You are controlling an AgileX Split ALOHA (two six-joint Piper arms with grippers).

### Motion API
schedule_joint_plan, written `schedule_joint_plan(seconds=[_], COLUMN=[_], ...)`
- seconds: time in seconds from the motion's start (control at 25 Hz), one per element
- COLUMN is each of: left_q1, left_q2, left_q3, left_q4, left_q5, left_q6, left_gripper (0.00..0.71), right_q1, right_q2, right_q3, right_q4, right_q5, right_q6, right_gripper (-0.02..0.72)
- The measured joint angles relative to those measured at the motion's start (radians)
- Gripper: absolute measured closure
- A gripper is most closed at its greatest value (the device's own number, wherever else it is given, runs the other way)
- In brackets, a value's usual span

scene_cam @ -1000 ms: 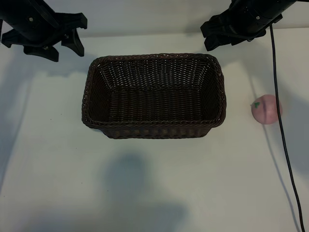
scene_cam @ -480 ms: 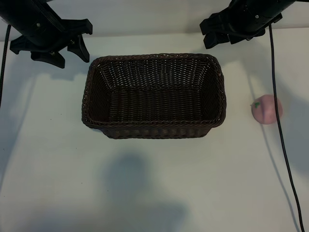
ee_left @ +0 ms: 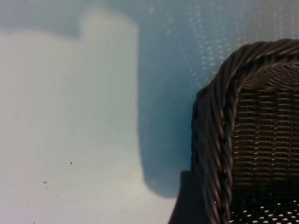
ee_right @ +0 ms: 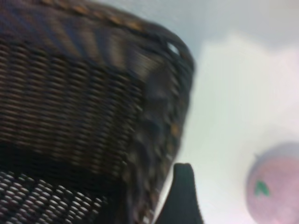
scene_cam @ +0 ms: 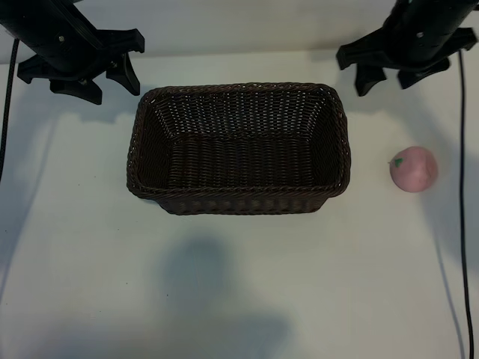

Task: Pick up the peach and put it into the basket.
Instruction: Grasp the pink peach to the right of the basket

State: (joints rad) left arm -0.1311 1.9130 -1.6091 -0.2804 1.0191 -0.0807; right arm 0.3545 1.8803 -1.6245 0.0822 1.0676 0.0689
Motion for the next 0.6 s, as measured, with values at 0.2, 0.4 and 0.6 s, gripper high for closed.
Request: schedule_joint_plan(seconds=[0.2,0.4,0.6], left_q1=[0.000,0.000,0.000], left_q2=[0.000,0.000,0.000], left_q3=[0.000,0.000,0.000], left_q4=[0.000,0.000,0.001], left_q5=[-0.014,-0.019,-0.021], left_q6=[0.000,0.000,0.000], left_gripper=[0.173,0.173,0.173], right_q1=[-0.005,-0.005,-0.005], right_q2=[-0.064,-0.097,-0.098], right_q3=[0.000,0.051,0.167], right_q4=[-0.066,-0.070,-0.071], right_q5=[0.047,0.037,-0.050], right_q6=[0.034,0.048,0.071], right_gripper=[0.118,0.118,0.118])
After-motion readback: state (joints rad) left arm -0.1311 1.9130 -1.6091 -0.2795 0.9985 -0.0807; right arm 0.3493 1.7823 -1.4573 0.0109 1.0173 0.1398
